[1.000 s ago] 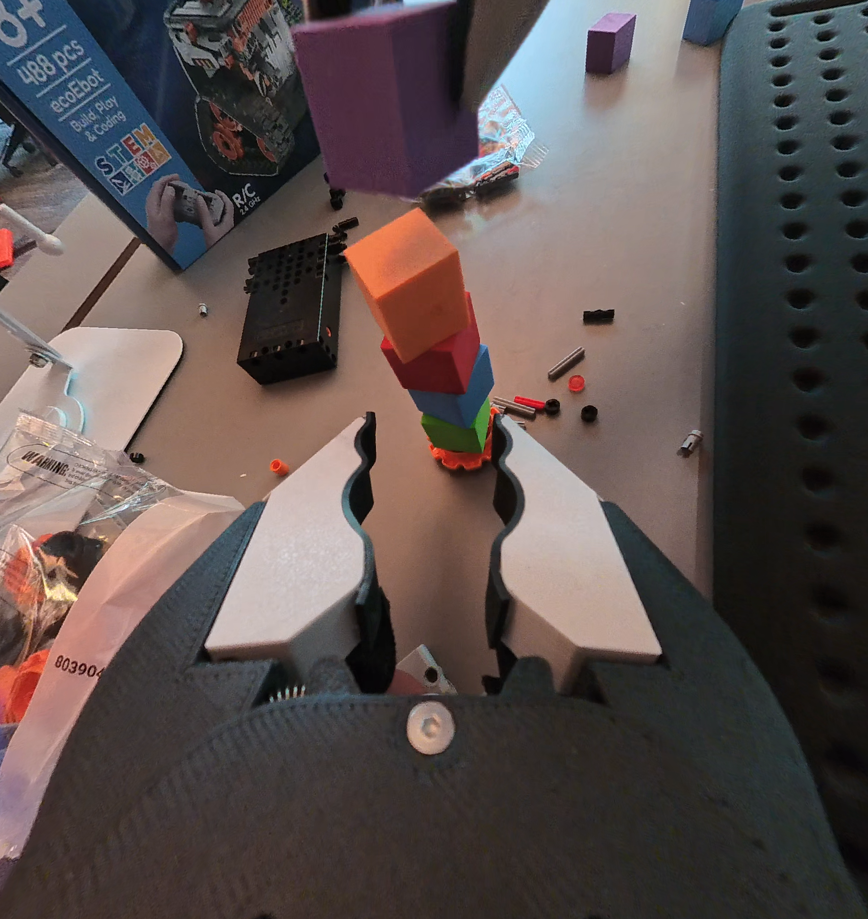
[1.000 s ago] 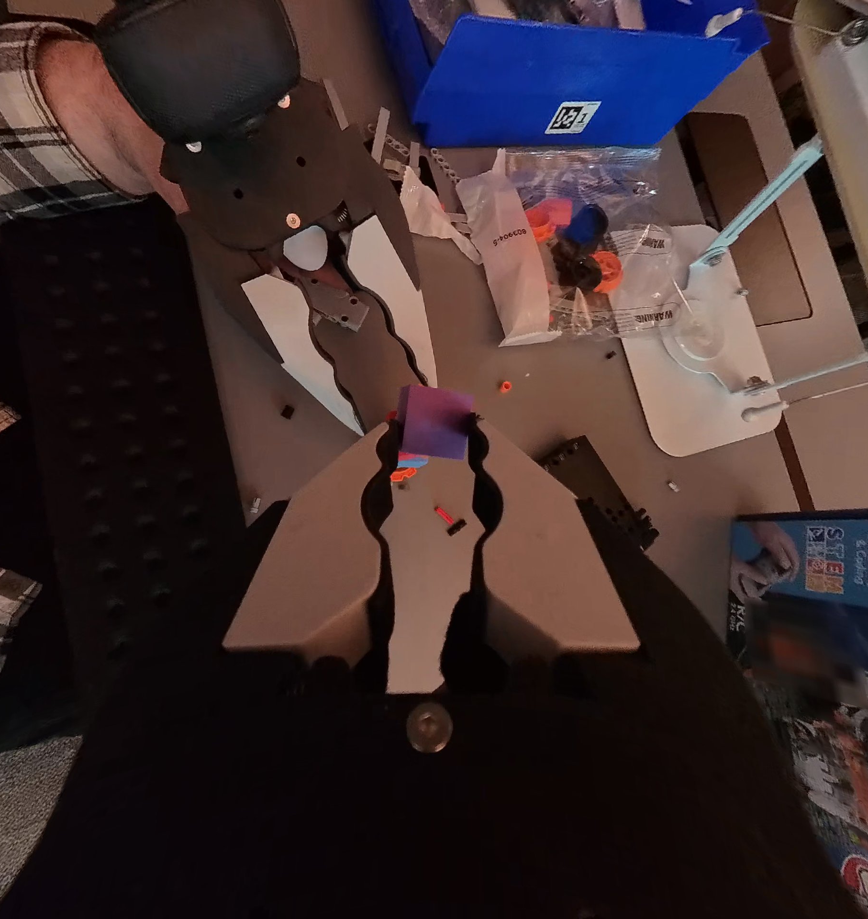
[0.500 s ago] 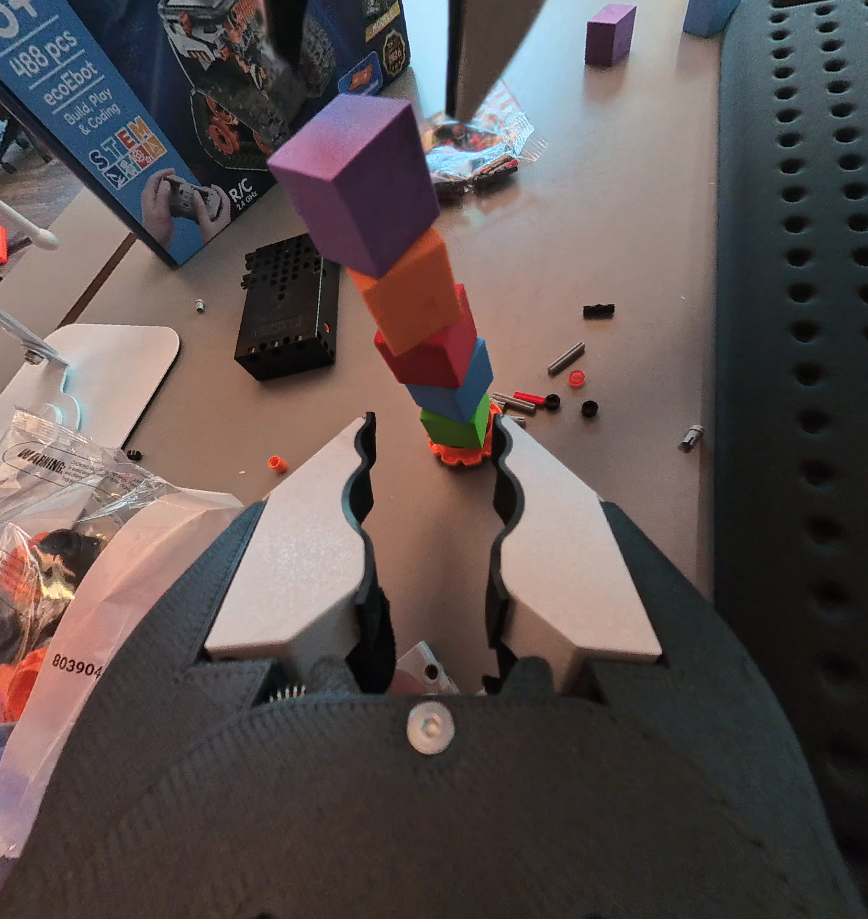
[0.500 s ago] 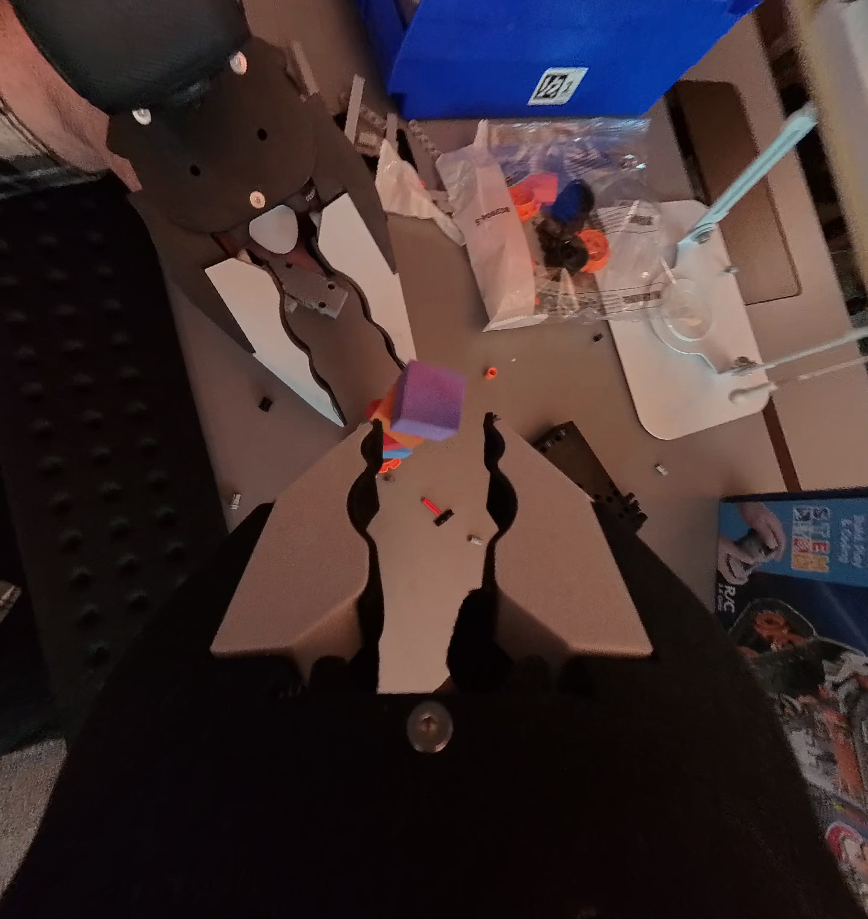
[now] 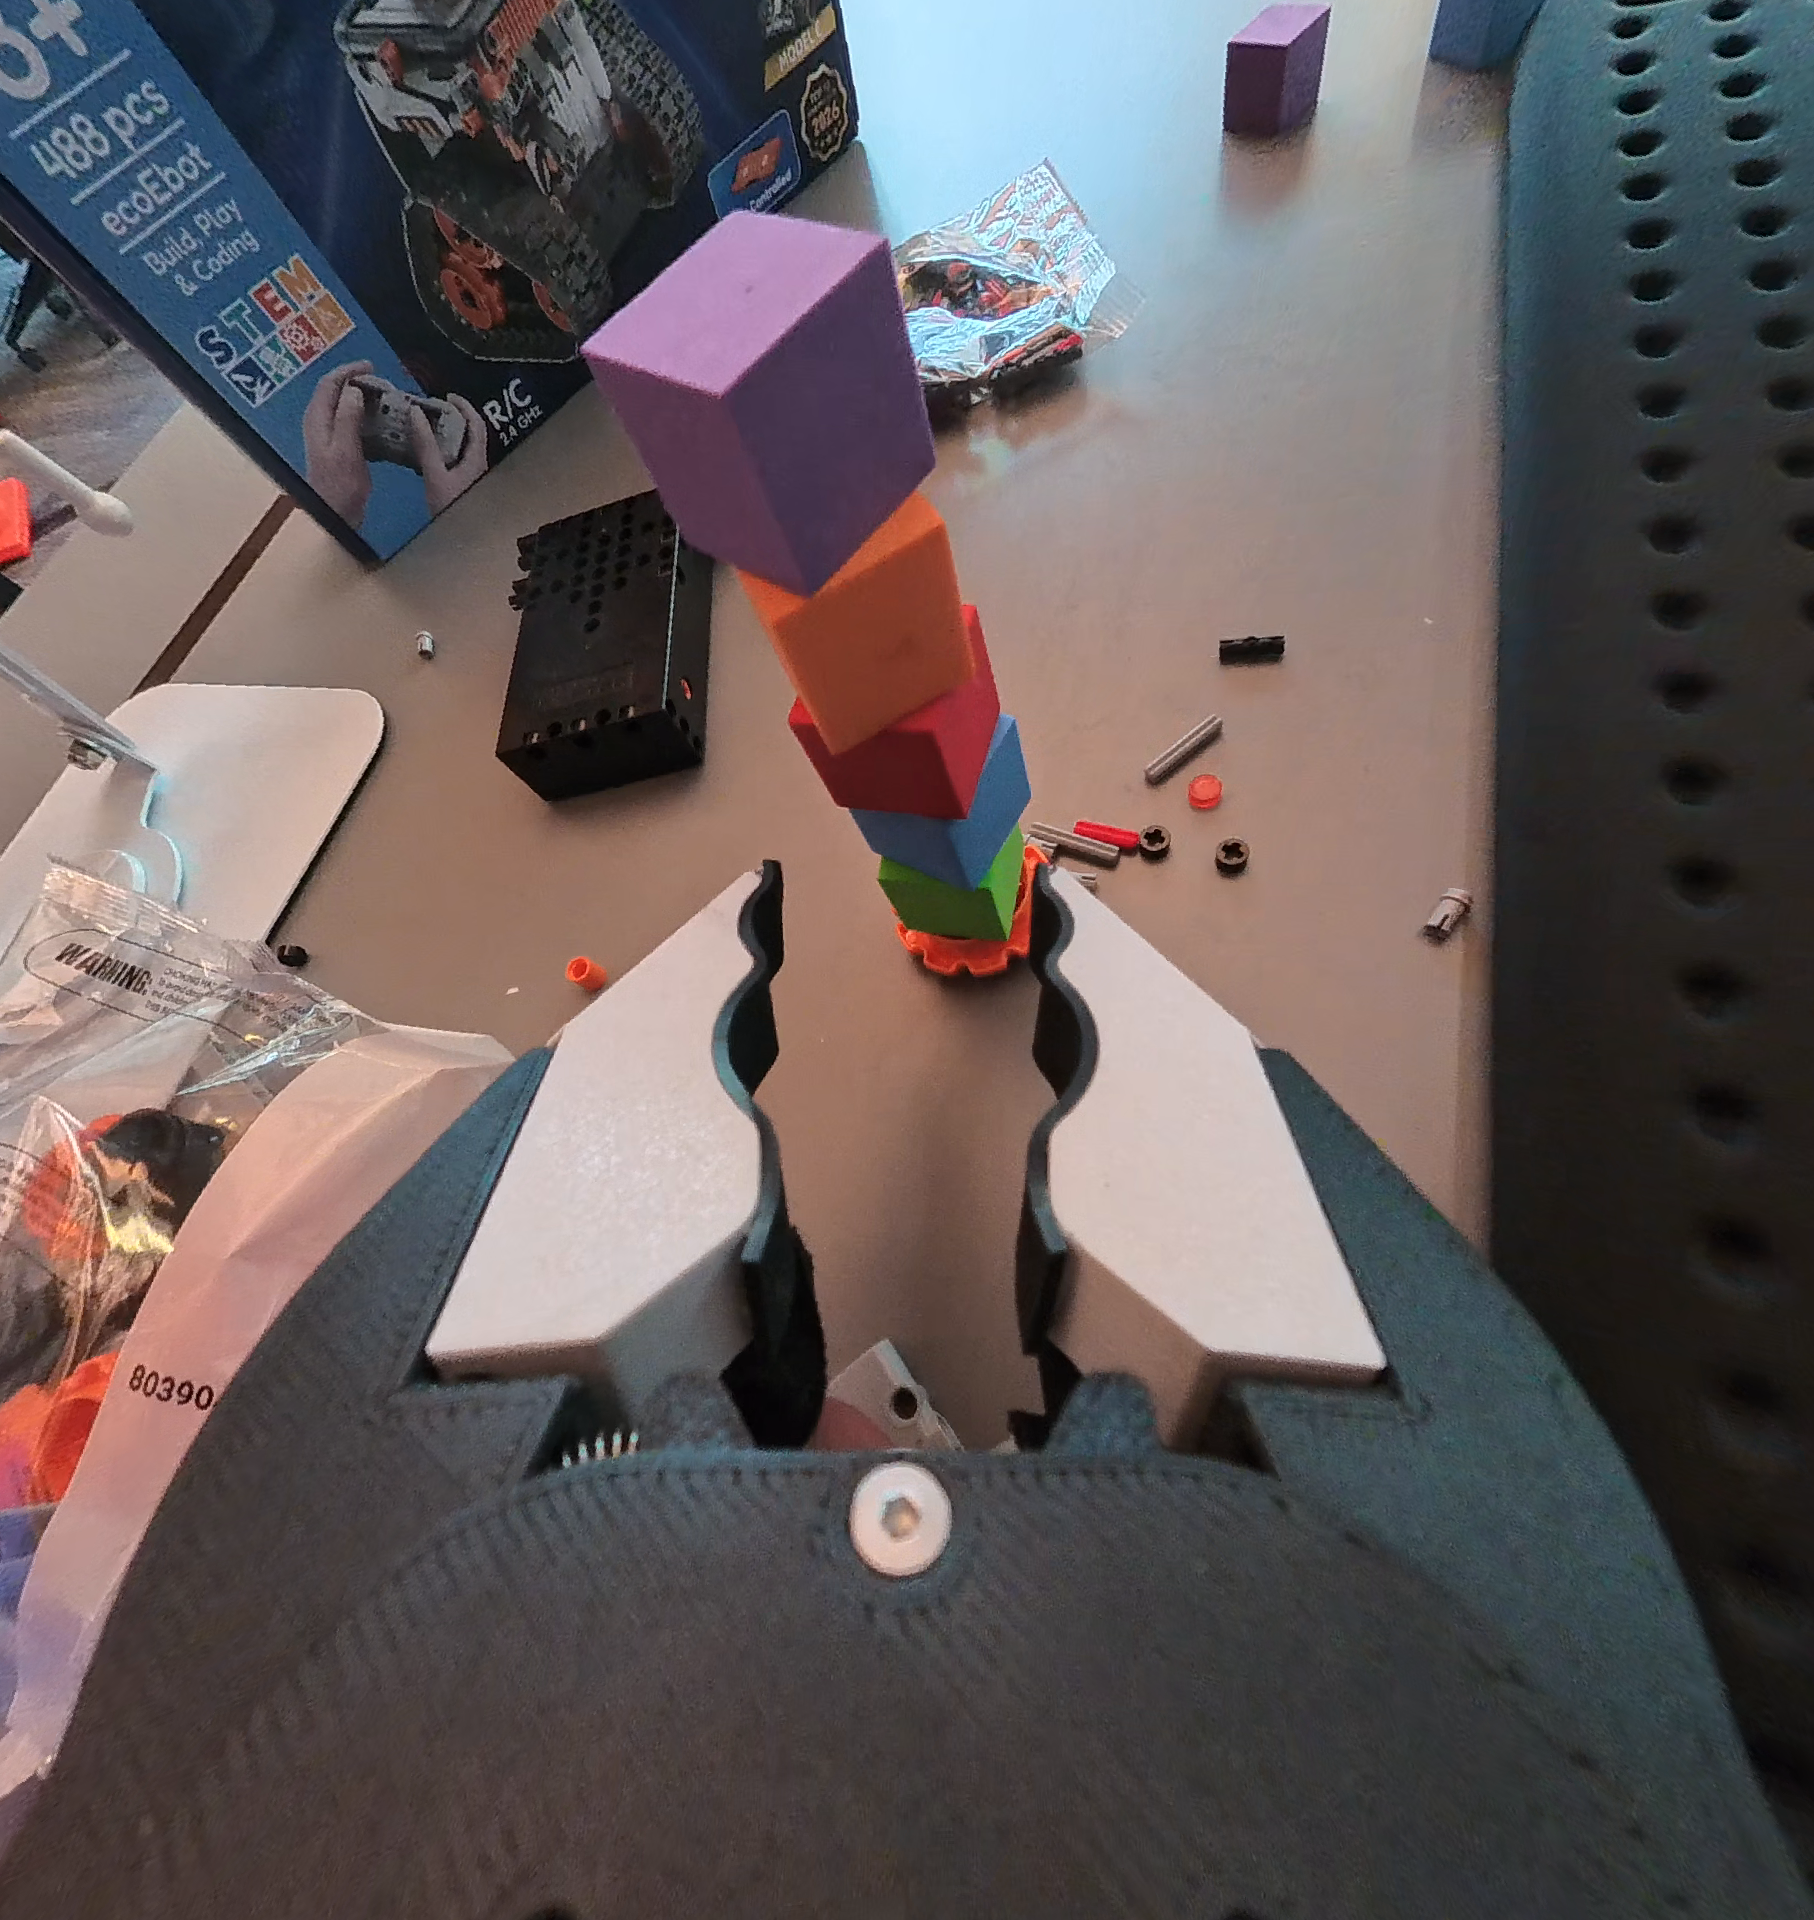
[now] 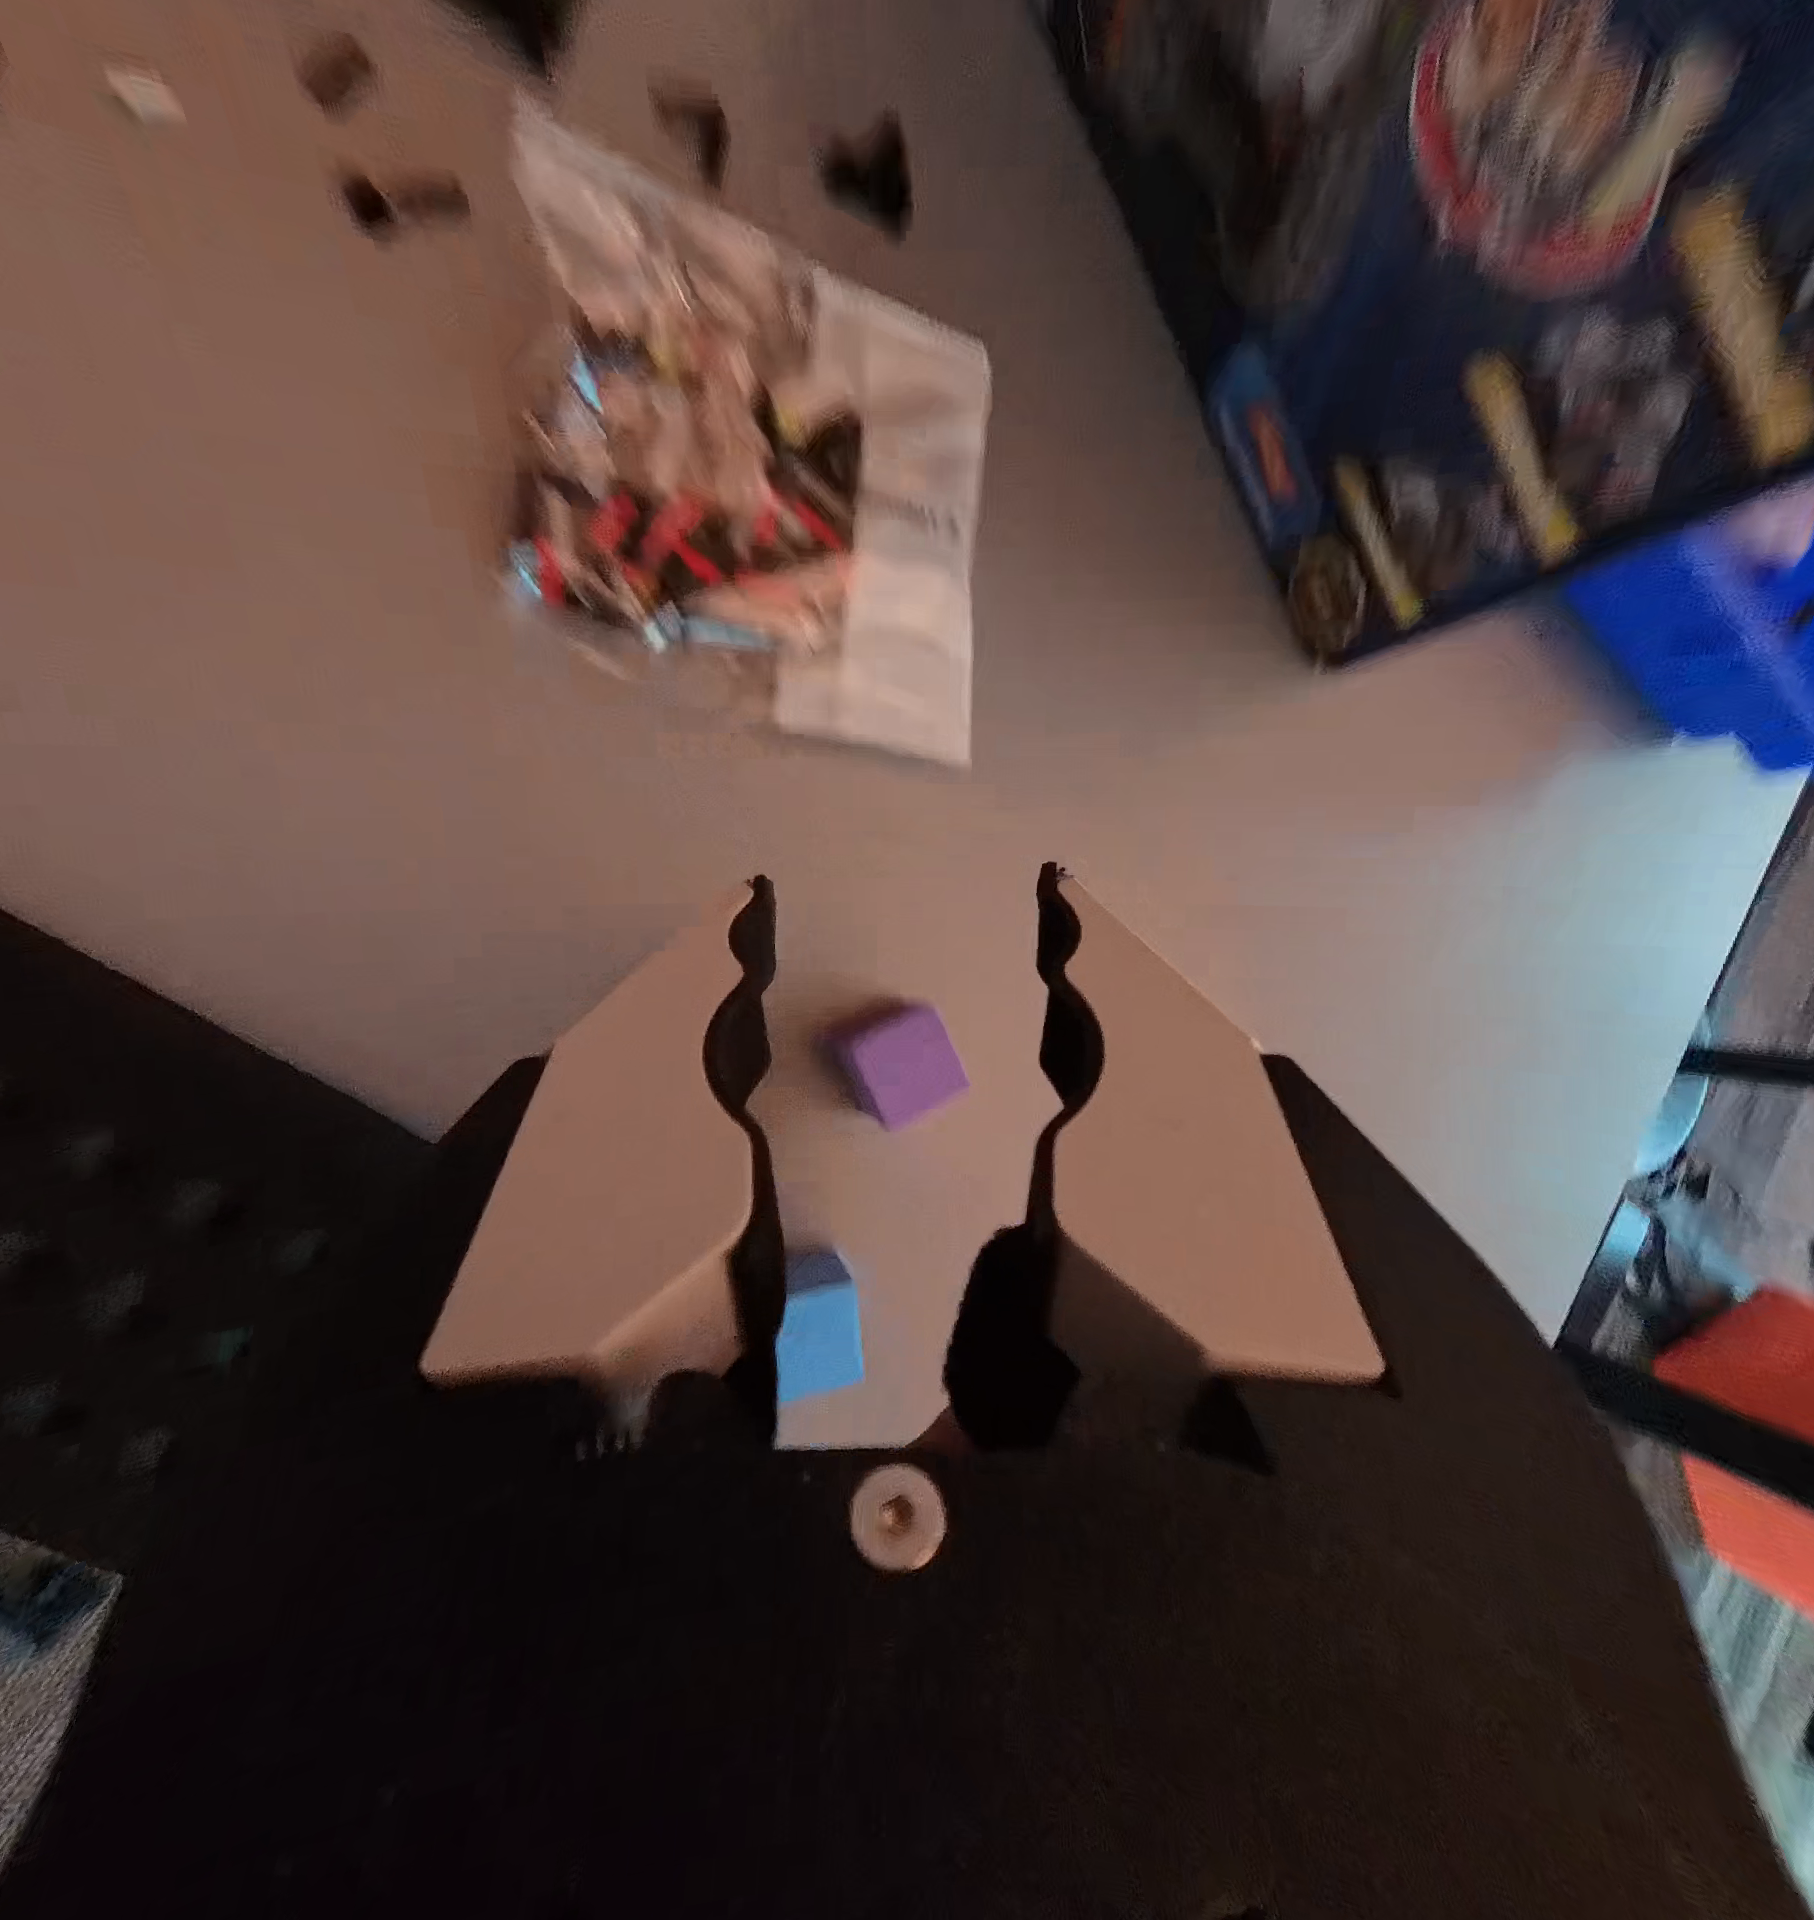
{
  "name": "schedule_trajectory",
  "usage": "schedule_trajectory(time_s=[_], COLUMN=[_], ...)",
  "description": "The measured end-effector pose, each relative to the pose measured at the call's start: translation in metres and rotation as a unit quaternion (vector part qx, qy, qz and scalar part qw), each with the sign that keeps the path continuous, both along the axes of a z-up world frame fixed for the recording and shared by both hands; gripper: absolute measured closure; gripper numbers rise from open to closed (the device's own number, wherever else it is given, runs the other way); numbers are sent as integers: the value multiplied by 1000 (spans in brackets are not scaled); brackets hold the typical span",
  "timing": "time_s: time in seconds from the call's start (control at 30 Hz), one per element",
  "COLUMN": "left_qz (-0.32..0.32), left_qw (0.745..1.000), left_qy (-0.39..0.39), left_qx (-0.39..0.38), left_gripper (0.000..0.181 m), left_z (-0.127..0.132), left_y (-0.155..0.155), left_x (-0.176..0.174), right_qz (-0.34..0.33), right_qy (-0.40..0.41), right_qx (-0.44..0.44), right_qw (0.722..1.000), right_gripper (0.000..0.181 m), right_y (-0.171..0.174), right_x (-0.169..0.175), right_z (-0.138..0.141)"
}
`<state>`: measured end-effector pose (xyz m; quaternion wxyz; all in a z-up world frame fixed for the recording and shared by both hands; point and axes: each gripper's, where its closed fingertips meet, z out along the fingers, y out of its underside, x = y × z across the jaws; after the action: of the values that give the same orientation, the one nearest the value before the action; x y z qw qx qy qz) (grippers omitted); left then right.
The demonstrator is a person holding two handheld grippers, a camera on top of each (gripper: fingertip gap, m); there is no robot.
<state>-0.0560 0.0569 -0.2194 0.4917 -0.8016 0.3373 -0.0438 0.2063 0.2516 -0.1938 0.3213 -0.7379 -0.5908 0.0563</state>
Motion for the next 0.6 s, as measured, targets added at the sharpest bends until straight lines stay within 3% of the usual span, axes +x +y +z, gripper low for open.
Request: schedule_trajectory(time_s=[0.1,0.2,0.33,0.43,0.6], left_qz=[2,4,5,4,4], left_qw=[1000,1000,1000,1000,1000], left_qy=[0,1,2,1,-2], left_qx=[-2,-5,-7,-8,-8], left_gripper=[135,135,135,135,135], left_z=[-1,-3,-4,-5,-5], left_y=[1,1,2,2,3], left_x=[0,-1,0,0,0], right_qz=[-20,-3,8,22,136], right_qy=[-46,-58,-63,-28,66], right_qx=[-33,-64,-96,-84,-37], right_qw=[998,996,993,996,988], right_gripper=[127,126,153,153,153], right_y=[8,3,4,1,-48], right_x=[38,48,52,37,-45], right_z=[-33,-52,-68,-53,17])
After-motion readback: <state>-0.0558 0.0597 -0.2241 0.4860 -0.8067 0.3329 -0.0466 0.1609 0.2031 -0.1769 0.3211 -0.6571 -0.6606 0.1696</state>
